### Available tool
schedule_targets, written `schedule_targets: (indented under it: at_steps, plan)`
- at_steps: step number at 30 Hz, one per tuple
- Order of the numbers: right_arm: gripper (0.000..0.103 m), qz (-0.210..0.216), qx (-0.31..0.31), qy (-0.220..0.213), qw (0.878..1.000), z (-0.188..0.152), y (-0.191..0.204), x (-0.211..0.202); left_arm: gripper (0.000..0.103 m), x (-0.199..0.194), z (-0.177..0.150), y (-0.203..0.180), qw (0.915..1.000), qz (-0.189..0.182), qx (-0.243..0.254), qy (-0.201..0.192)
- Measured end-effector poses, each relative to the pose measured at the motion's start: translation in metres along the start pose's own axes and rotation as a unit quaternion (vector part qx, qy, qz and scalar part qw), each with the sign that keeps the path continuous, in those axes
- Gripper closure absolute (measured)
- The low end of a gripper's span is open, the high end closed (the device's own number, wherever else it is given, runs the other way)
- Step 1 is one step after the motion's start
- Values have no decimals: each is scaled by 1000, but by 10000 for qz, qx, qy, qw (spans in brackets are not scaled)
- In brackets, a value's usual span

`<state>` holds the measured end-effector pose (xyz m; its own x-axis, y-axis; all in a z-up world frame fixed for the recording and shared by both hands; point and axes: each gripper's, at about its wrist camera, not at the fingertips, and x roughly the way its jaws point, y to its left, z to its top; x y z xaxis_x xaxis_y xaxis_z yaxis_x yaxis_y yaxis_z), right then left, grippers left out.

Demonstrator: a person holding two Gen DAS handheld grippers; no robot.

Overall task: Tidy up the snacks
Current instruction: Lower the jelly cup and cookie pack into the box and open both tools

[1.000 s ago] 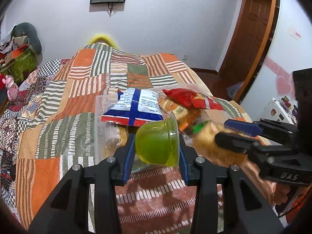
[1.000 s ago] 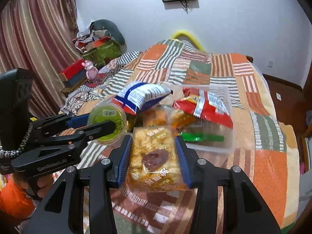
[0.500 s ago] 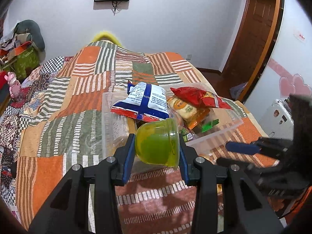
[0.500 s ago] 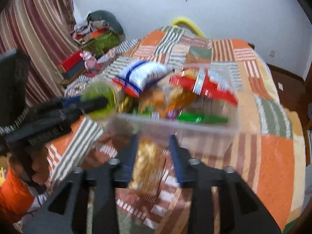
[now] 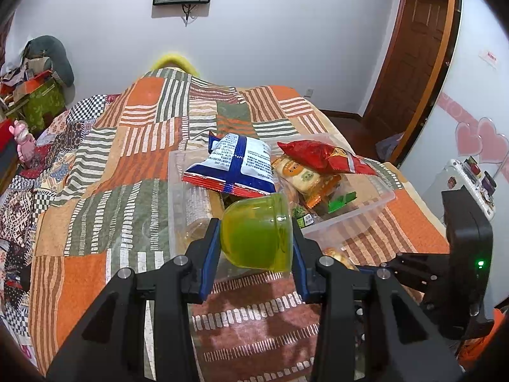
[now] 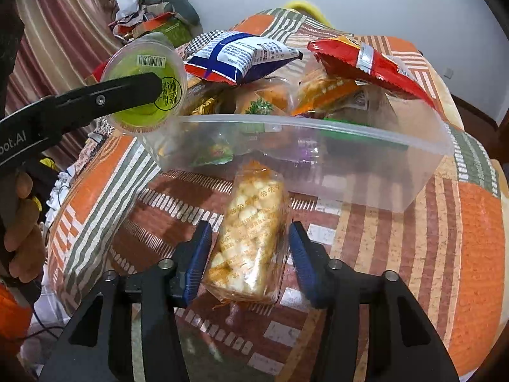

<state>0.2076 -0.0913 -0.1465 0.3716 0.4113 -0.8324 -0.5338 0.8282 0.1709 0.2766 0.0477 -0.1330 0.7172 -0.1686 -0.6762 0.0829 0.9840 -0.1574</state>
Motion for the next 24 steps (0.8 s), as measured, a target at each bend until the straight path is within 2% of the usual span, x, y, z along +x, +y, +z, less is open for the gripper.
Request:
schedule_targets:
  at_steps: [1, 7, 13, 19, 24]
  plan:
    - [70, -21, -22, -34, 10000, 0, -1, -1, 63, 1, 0, -1, 10000, -10, 7, 8]
    - [72, -217, -258, -200, 9992, -2, -1, -13, 63, 9, 4, -2, 10000, 12, 42, 19]
    - [72, -139, -202, -467, 9986, -1, -5, -38, 63, 20, 11, -2, 10000, 72, 59, 5]
    - [73, -115, -114, -974, 9951, 21, -11, -66, 63, 29, 15, 0, 10000, 74, 20, -3]
    - [74, -127, -102, -1280, 9916, 45, -5, -67, 63, 36, 16, 2, 9999, 89, -33, 93]
